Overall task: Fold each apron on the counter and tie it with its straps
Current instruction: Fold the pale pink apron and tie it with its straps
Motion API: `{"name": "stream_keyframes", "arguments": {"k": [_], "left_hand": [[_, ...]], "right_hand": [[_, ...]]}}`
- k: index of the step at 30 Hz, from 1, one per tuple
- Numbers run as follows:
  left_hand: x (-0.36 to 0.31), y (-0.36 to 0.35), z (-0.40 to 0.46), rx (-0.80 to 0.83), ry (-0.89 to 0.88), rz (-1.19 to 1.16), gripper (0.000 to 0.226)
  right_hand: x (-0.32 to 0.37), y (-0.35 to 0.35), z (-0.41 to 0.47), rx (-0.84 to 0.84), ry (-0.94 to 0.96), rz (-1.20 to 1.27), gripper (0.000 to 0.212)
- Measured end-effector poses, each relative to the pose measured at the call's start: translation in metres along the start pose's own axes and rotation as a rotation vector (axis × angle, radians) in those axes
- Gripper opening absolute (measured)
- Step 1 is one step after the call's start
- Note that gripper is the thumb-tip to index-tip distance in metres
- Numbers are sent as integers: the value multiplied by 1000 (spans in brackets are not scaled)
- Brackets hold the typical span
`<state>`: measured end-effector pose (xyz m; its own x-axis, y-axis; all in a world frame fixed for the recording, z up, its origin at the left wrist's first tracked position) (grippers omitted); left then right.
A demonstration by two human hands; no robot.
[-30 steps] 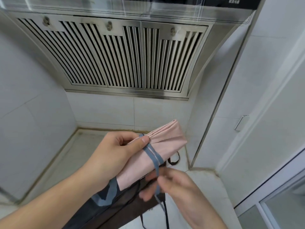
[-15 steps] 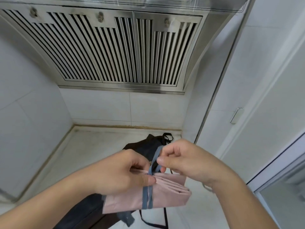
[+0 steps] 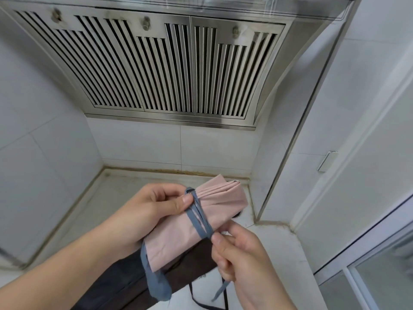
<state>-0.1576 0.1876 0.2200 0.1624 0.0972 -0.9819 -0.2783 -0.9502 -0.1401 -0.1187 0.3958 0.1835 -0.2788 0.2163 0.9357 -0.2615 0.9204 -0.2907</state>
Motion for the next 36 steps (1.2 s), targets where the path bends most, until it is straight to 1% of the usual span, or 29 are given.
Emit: {"name": "stream_keyframes", "arguments": {"k": [2, 3, 5, 7, 9, 11, 12, 13, 14, 15, 16, 17, 18, 19, 20, 21, 22, 24, 25, 27, 28, 30, 32, 34, 36], "left_hand": [[2, -2, -1, 84, 52, -66, 38], [3, -2, -2, 127, 77, -93, 39], [6, -3, -2, 230, 126, -139, 37], [8, -3, -1, 299, 156, -124, 42], [10, -3, 1, 300, 153, -32, 43], [9, -4, 1, 286, 122, 34, 33], [8, -5, 0, 279, 107, 54, 28], [7, -5, 0, 272, 88, 76, 27], [7, -4, 0, 269, 66, 99, 29], [6, -3, 0, 268, 47, 121, 31], [5, -1, 0, 265, 36, 135, 32], [4, 0, -1, 263, 32, 146, 31], [3, 2, -1, 259, 30, 157, 30], [2, 2, -2, 255, 24, 174, 28], [0, 3, -3, 249, 13, 194, 25], [-1, 3, -3, 243, -5, 214, 22], [-3, 4, -3, 234, -22, 226, 20], [-6, 4, -2, 182, -40, 252, 22], [-6, 4, -2, 146, -43, 275, 23], [-5, 6, -3, 100, -31, 306, 24], [-3, 7, -3, 93, -16, 304, 25], [4, 10, -4, 76, -1, 319, 26], [16, 20, -2, -11, -24, 425, 25], [31, 32, -1, -99, -20, 507, 25], [46, 46, -1, -148, 13, 527, 25]], "right_hand": [[-2, 3, 2, 22, -8, 131, 24], [0, 2, 2, 17, 19, 181, 25], [4, 5, 2, 5, 70, 209, 12], [6, 8, 3, -56, 81, 184, 19], [9, 8, 1, -68, 77, 225, 21], [10, 9, -3, -50, 82, 268, 8], [8, 9, -4, 2, 69, 309, 15], [8, 8, -6, 99, 73, 359, 29], [8, 7, -5, 195, 92, 397, 49], [12, 5, -5, 241, 102, 370, 75], [13, 3, -6, 280, 99, 303, 94], [15, 2, -8, 295, 84, 204, 94], [13, 2, -9, 271, 133, 20, 78], [13, 0, -11, 181, 261, -200, 55], [14, -4, -13, 100, 351, -366, 53], [15, -5, -15, 34, 406, -452, 65], [13, -5, -17, -4, 449, -485, 73], [13, -7, -15, -3, 498, -561, 73], [12, -7, -13, 18, 557, -675, 71], [4, -8, -7, 25, 731, -1052, 63], [0, -9, -4, 40, 755, -1213, 60], [-8, -14, 3, 71, 731, -1439, 59], [-24, -21, 17, 111, 688, -1609, 59], [-42, -28, 31, 137, 644, -1688, 61], [-62, -40, 50, 147, 561, -1748, 68]]}}
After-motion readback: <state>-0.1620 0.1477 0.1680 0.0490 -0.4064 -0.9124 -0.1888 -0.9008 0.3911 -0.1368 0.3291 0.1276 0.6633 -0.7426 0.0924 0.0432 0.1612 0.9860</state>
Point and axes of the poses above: each hand's wrist, its own z-axis towards the middle knuckle, its own y-axis out of the back of the hand, x = y × z, the point moved 1 cm from there along z, towards the middle knuckle, and after that the axes turned 1 degree about x, right-handed, at the moved point
